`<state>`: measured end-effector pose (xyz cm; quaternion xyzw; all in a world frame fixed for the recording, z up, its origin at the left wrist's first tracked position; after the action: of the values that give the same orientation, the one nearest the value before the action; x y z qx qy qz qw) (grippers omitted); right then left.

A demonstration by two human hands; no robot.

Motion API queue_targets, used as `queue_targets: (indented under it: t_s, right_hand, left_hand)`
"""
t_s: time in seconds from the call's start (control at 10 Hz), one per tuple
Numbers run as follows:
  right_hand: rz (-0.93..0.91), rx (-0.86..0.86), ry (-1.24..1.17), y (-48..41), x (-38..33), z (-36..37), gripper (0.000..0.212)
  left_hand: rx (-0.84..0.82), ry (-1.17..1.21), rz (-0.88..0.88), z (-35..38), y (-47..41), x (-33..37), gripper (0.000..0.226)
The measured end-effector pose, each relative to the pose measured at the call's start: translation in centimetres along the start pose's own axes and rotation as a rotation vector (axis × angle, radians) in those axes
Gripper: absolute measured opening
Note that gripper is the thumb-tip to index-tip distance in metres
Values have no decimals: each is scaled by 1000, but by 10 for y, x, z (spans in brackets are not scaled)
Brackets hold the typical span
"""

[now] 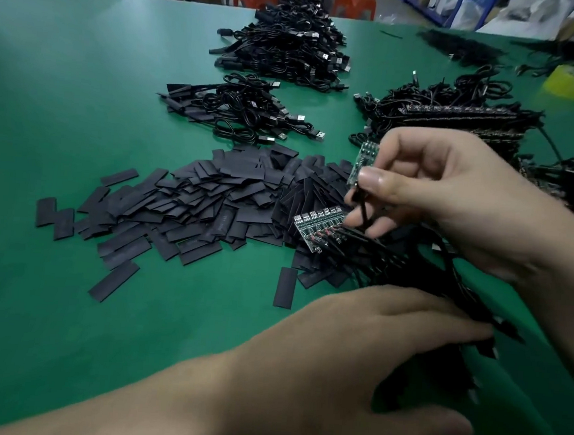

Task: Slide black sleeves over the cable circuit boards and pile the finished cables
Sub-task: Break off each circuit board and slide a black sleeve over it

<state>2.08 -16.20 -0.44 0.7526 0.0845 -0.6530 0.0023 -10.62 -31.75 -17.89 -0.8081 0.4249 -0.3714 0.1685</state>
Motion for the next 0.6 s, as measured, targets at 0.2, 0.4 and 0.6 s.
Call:
queue_targets:
  t_s: [0.2, 0.4, 0.6]
  right_hand:
    - [78, -14, -36, 7, -3, -26, 15]
    - [25, -51, -64, 12, -8, -28, 9]
    - [-33, 2, -5, 22, 3, -3, 17]
  left_hand:
    - [166, -63, 32, -81, -92, -31, 13]
    - [197, -332, -140, -119, -116, -49, 28]
    - [265, -146, -288, -112, -126, -56, 23]
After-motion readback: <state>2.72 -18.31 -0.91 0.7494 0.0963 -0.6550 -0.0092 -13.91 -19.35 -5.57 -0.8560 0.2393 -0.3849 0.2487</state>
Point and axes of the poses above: each hand's wrist, its own y-axis away from the middle knuckle, its own z-axis out of the palm, x = y × z, the point moved 2 cm from there along -y, towards the middle knuckle, and after that the axes turned 13 degrees about x, right-handed, at the moved point
